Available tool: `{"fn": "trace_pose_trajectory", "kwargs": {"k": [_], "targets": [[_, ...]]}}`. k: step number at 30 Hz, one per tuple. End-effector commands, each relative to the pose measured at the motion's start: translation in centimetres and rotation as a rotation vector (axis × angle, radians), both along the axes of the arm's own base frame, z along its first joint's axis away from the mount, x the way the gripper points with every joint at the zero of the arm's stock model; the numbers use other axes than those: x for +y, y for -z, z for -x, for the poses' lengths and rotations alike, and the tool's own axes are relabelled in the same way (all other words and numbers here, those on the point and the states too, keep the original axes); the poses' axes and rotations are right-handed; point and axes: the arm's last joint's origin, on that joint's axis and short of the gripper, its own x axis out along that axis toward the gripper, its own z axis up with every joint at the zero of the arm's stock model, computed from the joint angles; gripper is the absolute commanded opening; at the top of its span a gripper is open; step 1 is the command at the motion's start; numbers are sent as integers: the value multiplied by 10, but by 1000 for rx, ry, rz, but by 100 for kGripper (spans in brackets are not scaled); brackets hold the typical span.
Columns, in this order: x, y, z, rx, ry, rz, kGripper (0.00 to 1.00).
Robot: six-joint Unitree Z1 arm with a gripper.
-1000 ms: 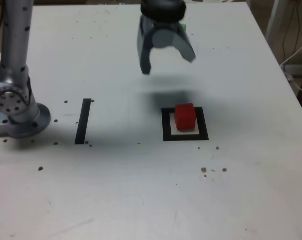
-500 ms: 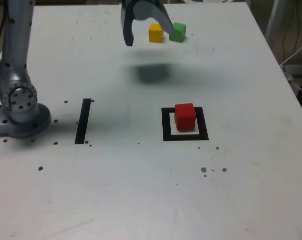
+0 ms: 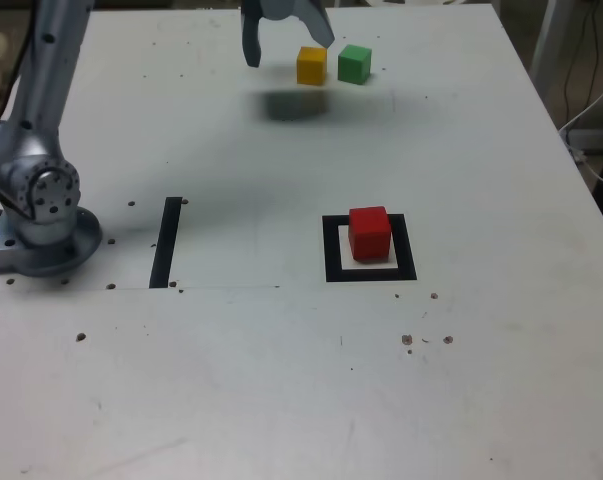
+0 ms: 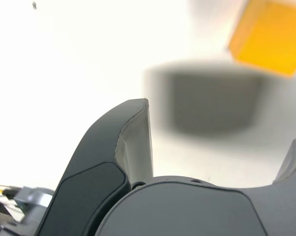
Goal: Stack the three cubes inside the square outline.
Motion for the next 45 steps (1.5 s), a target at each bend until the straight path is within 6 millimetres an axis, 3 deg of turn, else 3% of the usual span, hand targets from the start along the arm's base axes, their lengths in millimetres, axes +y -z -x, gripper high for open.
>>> {"fn": "trace_pose_trajectory", "kwargs": {"k": [1, 13, 27, 33, 41, 45], "targets": [[10, 6, 0, 4, 11, 6, 97], [45, 28, -13, 5, 80, 22, 96], [52, 48, -23, 22, 86, 50, 88], [51, 51, -25, 30, 90, 62, 70], [49, 51, -28, 27, 100, 60, 34], [48, 51, -28, 26, 102, 62, 29]]}}
